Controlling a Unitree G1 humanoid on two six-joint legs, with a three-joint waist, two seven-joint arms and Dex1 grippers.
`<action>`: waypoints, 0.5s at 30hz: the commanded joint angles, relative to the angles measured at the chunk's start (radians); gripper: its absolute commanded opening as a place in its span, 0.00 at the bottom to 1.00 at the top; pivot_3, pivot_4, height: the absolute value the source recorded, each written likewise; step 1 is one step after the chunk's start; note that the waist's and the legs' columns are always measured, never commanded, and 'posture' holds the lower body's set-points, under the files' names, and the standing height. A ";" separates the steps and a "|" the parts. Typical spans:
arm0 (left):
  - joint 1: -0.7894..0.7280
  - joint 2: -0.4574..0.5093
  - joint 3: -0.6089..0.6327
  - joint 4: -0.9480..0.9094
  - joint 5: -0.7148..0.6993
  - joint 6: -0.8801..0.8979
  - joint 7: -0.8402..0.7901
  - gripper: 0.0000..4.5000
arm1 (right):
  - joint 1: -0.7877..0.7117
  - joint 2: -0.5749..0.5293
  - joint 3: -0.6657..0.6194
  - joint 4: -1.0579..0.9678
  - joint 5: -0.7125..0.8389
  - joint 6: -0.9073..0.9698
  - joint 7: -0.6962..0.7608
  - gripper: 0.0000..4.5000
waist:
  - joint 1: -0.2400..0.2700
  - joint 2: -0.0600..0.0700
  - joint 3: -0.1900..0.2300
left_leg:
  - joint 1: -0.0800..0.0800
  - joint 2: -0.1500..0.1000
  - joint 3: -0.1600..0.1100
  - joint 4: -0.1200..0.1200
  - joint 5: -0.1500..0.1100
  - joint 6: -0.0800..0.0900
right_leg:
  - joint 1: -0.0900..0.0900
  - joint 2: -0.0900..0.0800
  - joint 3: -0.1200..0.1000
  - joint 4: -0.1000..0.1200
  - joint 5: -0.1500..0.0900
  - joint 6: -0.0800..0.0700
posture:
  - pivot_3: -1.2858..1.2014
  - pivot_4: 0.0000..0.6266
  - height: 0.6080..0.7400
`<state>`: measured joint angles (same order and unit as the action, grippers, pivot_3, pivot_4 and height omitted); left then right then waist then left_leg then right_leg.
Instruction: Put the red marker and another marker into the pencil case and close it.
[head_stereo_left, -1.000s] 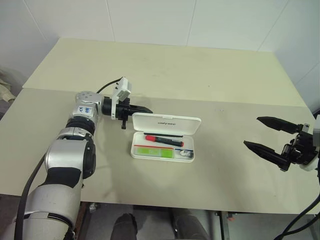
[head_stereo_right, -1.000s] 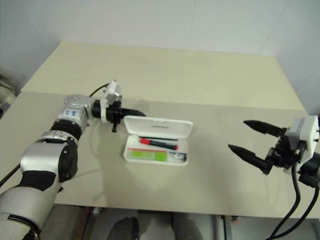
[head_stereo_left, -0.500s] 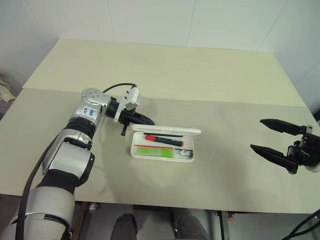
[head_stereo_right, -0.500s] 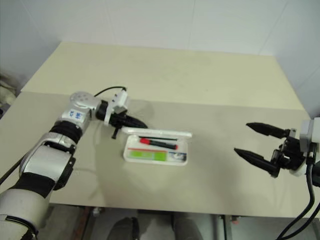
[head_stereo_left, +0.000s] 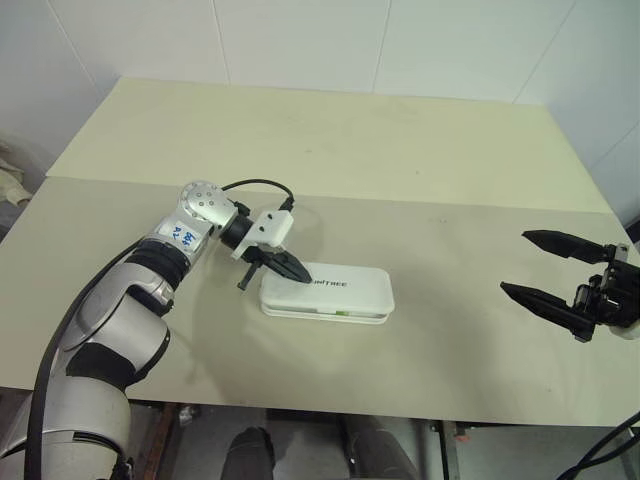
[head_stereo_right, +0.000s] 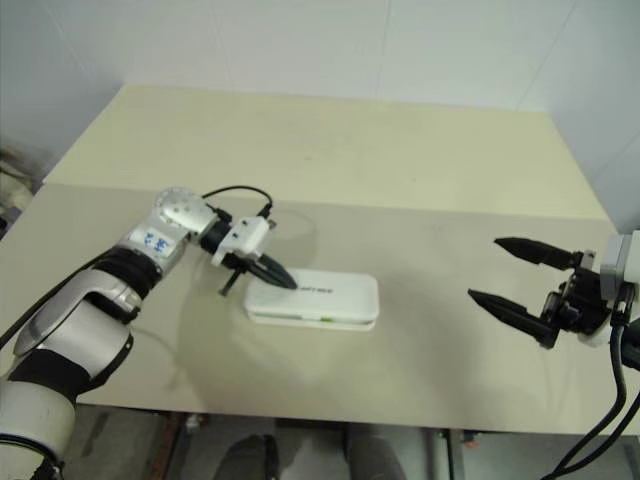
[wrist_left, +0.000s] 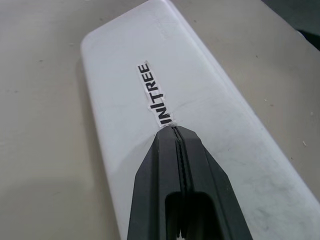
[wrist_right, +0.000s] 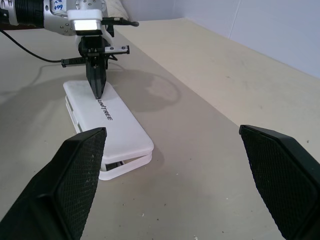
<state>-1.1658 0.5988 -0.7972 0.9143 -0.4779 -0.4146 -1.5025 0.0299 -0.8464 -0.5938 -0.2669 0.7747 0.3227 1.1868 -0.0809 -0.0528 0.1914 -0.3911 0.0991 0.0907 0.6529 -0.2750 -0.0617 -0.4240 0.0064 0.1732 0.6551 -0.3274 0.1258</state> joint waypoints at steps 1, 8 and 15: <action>0.000 -0.003 -0.037 -0.001 0.036 -0.103 -0.112 0.00 | 0.008 0.009 -0.015 -0.012 0.002 -0.024 0.001 1.00 | 0.000 0.000 0.000 | 0.000 0.000 0.000 0.000 0.000 0.000 | 0.000 0.000 0.000 0.000 0.000 0.000 | 0.52 0.24 1.00; 0.010 -0.029 -0.078 0.049 0.140 -0.290 -0.112 0.00 | 0.009 0.009 -0.009 -0.004 -0.003 -0.034 0.001 1.00 | 0.000 0.000 0.000 | 0.003 0.000 0.000 0.000 0.000 0.000 | 0.003 0.000 0.001 0.000 0.000 0.000 | 0.52 0.24 1.00; 0.018 -0.069 -0.058 0.128 0.248 -0.434 -0.112 0.00 | -0.008 -0.006 -0.005 0.017 -0.002 -0.029 0.025 1.00 | -0.007 0.000 0.000 | 0.021 0.000 0.000 -0.002 -0.001 0.003 | 0.026 0.000 0.002 -0.012 -0.004 -0.008 | 0.52 0.24 1.00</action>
<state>-1.1889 0.5347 -0.8204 1.0143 -0.3064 -0.8357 -1.5024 0.0283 -0.8386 -0.5922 -0.2481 0.7660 0.3053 1.1979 -0.0874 -0.0525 0.1912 -0.3680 0.0988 0.0904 0.6509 -0.2777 -0.0570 -0.3944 0.0060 0.1751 0.6409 -0.3344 0.1126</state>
